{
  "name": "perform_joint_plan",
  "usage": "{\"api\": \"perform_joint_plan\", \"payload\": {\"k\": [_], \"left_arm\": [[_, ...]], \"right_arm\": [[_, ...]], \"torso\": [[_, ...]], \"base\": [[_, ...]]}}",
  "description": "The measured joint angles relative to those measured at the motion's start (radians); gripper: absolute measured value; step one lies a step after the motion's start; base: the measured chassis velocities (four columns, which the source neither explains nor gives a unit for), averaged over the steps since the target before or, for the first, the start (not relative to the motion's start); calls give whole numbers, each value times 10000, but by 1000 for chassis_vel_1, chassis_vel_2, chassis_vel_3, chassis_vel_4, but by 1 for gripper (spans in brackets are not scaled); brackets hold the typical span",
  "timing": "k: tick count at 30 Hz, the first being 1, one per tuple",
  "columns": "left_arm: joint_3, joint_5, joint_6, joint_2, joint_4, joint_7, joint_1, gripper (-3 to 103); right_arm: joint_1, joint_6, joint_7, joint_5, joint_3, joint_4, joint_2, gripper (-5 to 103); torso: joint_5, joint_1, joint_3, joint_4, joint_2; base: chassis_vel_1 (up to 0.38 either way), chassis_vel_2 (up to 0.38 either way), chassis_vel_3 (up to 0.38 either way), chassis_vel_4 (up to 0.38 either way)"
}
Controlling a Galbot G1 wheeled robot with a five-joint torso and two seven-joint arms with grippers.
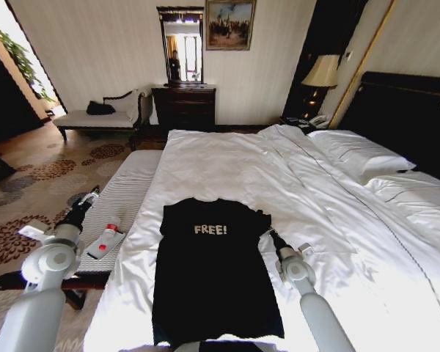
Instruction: Fold the clothes on the bed.
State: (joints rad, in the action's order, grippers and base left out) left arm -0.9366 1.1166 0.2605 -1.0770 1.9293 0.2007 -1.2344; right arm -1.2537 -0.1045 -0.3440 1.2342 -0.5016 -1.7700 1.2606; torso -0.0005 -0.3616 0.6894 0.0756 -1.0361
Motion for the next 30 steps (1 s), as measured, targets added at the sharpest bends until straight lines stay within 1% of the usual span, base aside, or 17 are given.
{"api": "perform_joint_plan", "payload": {"k": [4,21,22,24,27,28,30], "left_arm": [[-36,6,-6,7,19,-13,-26,100],[-90,27,-7,18,160,-19,-160,100],[-91,26,-8,17,174,-19,-168,100],[-92,27,-8,14,183,-17,-176,100],[-104,27,-8,7,220,-11,-206,100],[-104,27,-8,7,220,-11,-206,100],[-137,27,-8,8,233,-7,-223,100]], "right_arm": [[-270,9,-8,-166,-20,-244,46,0],[-709,133,-11,-563,-203,-341,155,0],[-739,129,-11,-611,-208,-341,160,-2],[-759,119,-12,-662,-209,-341,160,-2],[-775,72,-126,-723,-225,-370,158,13],[-775,72,-126,-723,-225,-370,158,13],[-656,15,-328,-744,-350,-410,162,24]], "torso": [[-1,0,0,0,0],[0,0,0,0,0],[0,0,0,0,0],[0,0,0,-1,0],[-1,0,0,1,-1],[-1,0,0,1,-1],[0,0,0,1,0]], "base": [[0,0,0,0],[0,0,0,0],[0,0,0,0],[0,0,0,0],[0,0,0,0],[0,0,0,0],[0,0,0,0]]}}
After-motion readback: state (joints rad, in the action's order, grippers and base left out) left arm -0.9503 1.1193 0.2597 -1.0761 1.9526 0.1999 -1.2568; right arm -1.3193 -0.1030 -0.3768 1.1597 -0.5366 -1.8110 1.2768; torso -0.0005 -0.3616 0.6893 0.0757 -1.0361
